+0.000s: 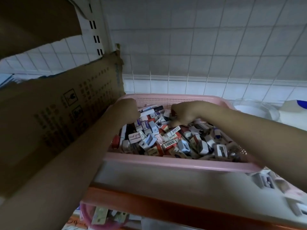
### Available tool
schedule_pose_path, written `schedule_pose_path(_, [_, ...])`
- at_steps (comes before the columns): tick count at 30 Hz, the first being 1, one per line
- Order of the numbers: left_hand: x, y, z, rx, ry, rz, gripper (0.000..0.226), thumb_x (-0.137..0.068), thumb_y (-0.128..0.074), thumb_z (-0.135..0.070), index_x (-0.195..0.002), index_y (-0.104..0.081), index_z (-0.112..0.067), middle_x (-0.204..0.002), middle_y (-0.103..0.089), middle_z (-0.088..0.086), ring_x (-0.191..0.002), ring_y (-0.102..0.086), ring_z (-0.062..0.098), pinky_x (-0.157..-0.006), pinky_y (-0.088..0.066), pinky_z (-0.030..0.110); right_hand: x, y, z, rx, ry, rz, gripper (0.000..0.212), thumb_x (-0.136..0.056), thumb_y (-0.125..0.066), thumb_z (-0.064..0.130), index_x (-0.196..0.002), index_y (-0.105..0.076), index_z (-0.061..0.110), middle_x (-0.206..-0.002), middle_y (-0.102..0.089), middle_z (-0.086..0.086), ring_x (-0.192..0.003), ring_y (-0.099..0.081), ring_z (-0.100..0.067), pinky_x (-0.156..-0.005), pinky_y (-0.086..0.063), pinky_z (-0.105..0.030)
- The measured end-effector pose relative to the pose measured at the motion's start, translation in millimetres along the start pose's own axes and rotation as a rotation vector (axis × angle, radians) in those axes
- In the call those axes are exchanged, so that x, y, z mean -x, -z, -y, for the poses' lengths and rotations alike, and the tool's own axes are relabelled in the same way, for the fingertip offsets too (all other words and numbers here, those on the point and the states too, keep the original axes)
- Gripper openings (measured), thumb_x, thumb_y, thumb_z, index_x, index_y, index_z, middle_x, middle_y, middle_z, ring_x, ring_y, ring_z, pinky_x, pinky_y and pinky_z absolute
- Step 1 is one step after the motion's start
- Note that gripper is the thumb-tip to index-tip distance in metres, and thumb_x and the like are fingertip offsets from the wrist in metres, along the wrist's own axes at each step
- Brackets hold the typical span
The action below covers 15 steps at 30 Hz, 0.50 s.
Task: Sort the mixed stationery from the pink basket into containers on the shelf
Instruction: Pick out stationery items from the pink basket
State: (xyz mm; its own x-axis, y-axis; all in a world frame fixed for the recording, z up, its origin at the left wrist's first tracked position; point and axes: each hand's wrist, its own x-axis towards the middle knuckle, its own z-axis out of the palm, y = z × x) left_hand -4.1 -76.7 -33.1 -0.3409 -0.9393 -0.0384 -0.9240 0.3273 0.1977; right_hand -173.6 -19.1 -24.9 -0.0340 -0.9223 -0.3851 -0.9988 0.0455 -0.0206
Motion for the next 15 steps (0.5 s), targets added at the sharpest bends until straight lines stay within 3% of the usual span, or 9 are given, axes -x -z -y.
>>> schedule_pose_path(3, [5.9, 7.1, -1.6, 0.008, -0.080, -0.035, 0.029, -0.096, -0.048, -0.015, -0.113, -0.059, 0.006, -0.108, -0.062, 0.020, -0.068, -0.050, 0.020, -0.047, -0.030, 0.016, 2.9, 0.0, -4.1, 0.023, 0.020, -0.075, 0.055, -0.090, -0.059, 0.041, -0.128, -0.050, 0.003, -0.129, -0.055, -0.012, -0.114, -0.053, -0.028, -0.087, -0.042, -0.030])
schedule_pose_path(6, [9.0, 11.4, -8.3, -0.009, -0.226, -0.065, 0.024, -0.098, -0.045, -0.019, -0.088, -0.062, -0.005, -0.106, -0.064, 0.019, -0.063, -0.042, 0.015, -0.051, -0.029, 0.018, 20.4, 2.0, -15.6, -0.005, 0.062, -0.177, 0.054, -0.090, -0.056, 0.044, -0.132, -0.048, 0.011, -0.131, -0.055, -0.008, -0.115, -0.052, -0.026, -0.086, -0.040, -0.027])
schedule_pose_path(8, [10.1, 7.4, -12.9, -0.076, -0.293, -0.068, 0.027, -0.098, -0.042, -0.024, -0.074, -0.050, -0.014, -0.097, -0.063, 0.013, -0.066, -0.042, 0.013, -0.056, -0.031, 0.023, 38.9, 2.6, -24.7, -0.002, 0.055, -0.159, 0.057, -0.091, -0.053, 0.048, -0.135, -0.046, 0.014, -0.133, -0.054, -0.006, -0.116, -0.052, -0.024, -0.091, -0.041, -0.029])
schedule_pose_path(11, [9.7, -3.7, -15.0, -0.192, -0.310, -0.107, 0.021, -0.098, -0.041, -0.030, -0.096, -0.055, -0.015, -0.101, -0.060, 0.006, -0.077, -0.048, 0.011, -0.062, -0.034, 0.019, 68.2, -6.1, -34.7, -0.008, -0.017, 0.055, 0.074, -0.084, -0.051, 0.060, -0.142, -0.036, 0.016, -0.136, -0.051, -0.004, -0.115, -0.055, -0.022, -0.097, -0.045, -0.033])
schedule_pose_path(13, [15.1, -7.9, -16.6, -0.305, -0.338, -0.176, 0.036, -0.096, -0.044, -0.041, -0.118, -0.054, -0.014, -0.117, -0.056, 0.008, -0.101, -0.053, 0.020, -0.080, -0.042, 0.027, 81.6, -17.4, -38.4, -0.009, -0.017, 0.168, 0.092, -0.078, -0.058, 0.062, -0.148, -0.020, 0.017, -0.142, -0.046, -0.002, -0.120, -0.052, -0.021, -0.100, -0.044, -0.034])
schedule_pose_path(15, [26.7, -4.9, -22.4, -0.287, -0.390, -0.162, 0.047, -0.091, -0.051, -0.049, -0.123, -0.052, -0.014, -0.121, -0.053, 0.008, -0.105, -0.053, 0.022, -0.086, -0.041, 0.032, 85.6, -26.6, -41.8, 0.029, 0.015, 0.178, 0.102, -0.077, -0.066, 0.054, -0.151, -0.006, 0.019, -0.145, -0.041, -0.002, -0.126, -0.047, -0.020, -0.102, -0.042, -0.032])
